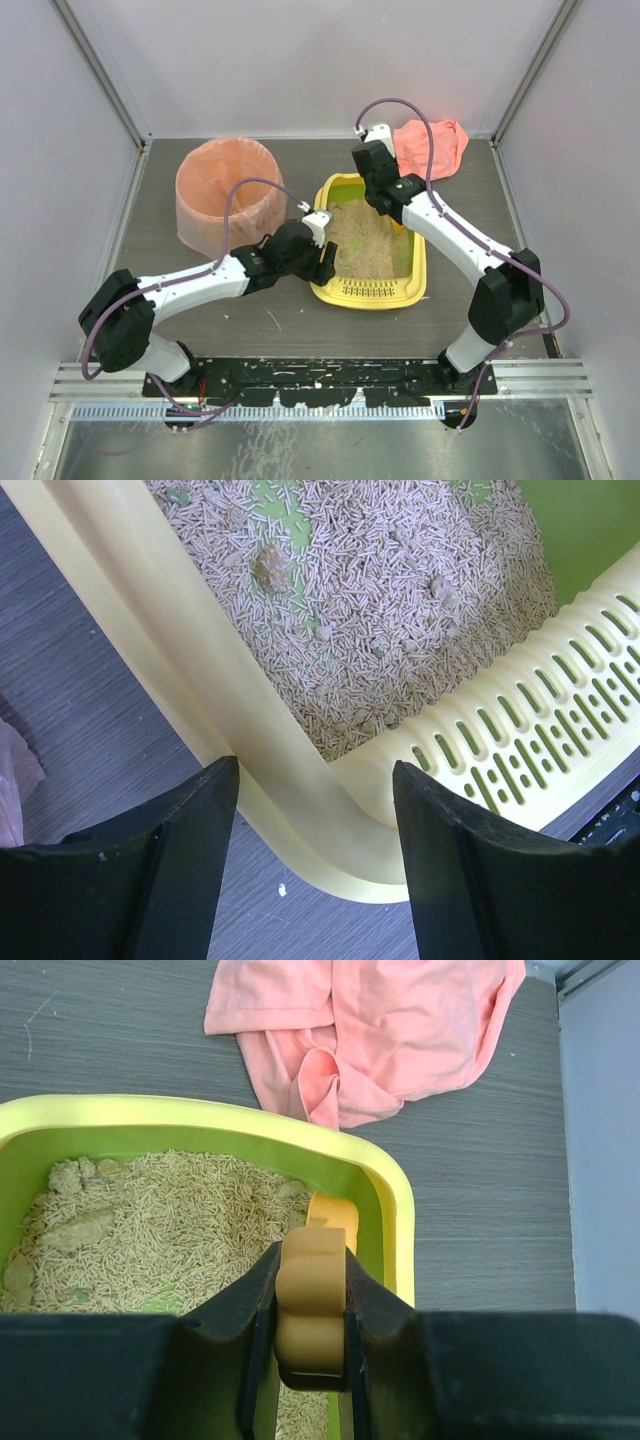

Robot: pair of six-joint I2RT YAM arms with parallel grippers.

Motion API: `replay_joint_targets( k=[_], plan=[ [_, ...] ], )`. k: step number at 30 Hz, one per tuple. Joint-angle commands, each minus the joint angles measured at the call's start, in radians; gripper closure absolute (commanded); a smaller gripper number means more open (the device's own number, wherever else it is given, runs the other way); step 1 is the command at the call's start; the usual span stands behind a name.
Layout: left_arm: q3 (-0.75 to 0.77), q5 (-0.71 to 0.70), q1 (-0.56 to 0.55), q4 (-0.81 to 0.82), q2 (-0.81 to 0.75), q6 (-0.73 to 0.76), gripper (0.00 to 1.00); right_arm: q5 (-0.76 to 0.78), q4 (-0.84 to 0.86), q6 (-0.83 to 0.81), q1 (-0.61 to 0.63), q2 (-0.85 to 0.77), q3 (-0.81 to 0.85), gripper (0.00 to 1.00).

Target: Clean the litter box

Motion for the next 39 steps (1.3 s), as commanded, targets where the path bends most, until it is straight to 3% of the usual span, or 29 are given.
replay_joint_targets(
  k=[1, 11, 20, 39],
  plan=[
    [-0.003, 0.013, -0.006, 0.042, -0.039, -0.003, 0.36, 0.092, 0.144, -0.053, 0.013, 0.013, -0.044, 0.99],
    [-0.018, -0.002, -0.005, 0.03, -0.089, 0.0, 0.33, -0.004, 0.253, -0.016, 0.01, 0.026, -0.103, 0.99],
    [0.038, -0.035, 0.006, -0.047, -0.182, 0.002, 0.18, -0.237, 0.282, 0.098, -0.045, -0.04, -0.149, 0.99],
    [0.081, -0.139, 0.01, -0.176, -0.356, 0.044, 0.13, -0.624, 0.392, 0.296, -0.219, -0.166, -0.303, 0.99]
  ],
)
